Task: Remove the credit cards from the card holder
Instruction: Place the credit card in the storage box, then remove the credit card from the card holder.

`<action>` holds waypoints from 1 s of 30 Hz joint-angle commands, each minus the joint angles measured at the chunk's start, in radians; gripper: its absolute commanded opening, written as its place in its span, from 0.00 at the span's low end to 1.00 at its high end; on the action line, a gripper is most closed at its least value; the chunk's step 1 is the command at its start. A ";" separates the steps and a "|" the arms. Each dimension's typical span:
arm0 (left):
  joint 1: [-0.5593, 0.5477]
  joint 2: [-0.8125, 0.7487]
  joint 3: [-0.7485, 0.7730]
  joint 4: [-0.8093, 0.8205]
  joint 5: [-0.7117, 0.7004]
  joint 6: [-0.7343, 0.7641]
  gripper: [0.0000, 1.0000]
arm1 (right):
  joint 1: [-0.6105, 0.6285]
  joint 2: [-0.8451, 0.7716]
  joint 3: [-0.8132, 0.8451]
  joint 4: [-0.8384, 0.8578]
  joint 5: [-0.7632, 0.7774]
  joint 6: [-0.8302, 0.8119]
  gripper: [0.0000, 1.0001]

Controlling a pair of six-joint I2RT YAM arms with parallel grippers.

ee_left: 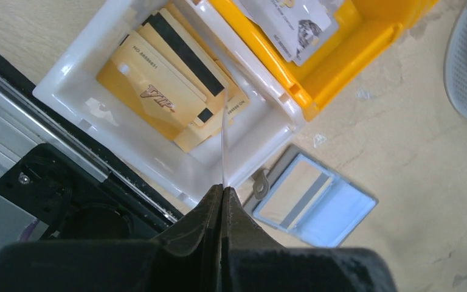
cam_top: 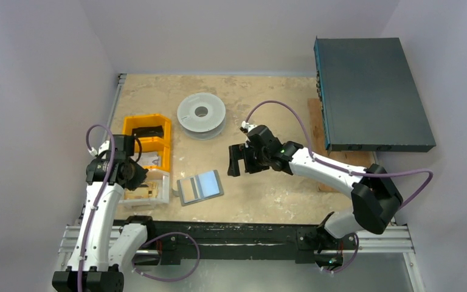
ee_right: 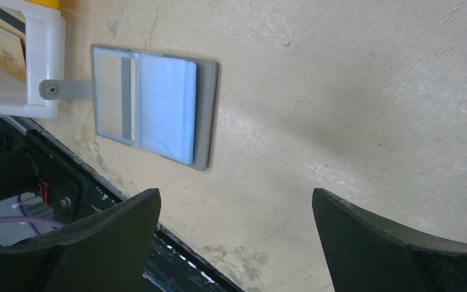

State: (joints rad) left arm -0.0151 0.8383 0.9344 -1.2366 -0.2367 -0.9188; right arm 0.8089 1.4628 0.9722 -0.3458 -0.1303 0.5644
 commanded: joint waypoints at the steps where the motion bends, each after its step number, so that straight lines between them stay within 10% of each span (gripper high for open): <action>1: 0.060 -0.005 -0.068 0.061 -0.047 -0.119 0.00 | -0.017 -0.039 -0.008 0.010 -0.035 -0.051 0.97; 10: 0.129 -0.045 -0.179 0.181 -0.045 -0.147 0.00 | -0.020 -0.056 -0.033 0.015 -0.031 -0.061 0.97; 20: 0.134 -0.090 -0.141 0.165 -0.031 -0.087 0.31 | -0.020 -0.035 -0.026 0.010 -0.032 -0.064 0.97; 30: 0.131 -0.110 -0.123 0.257 0.257 0.107 0.39 | -0.011 -0.002 -0.013 0.043 -0.016 -0.019 0.94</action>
State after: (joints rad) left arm 0.1112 0.7345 0.7795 -1.0534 -0.1402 -0.9234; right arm 0.7918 1.4460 0.9413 -0.3428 -0.1497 0.5243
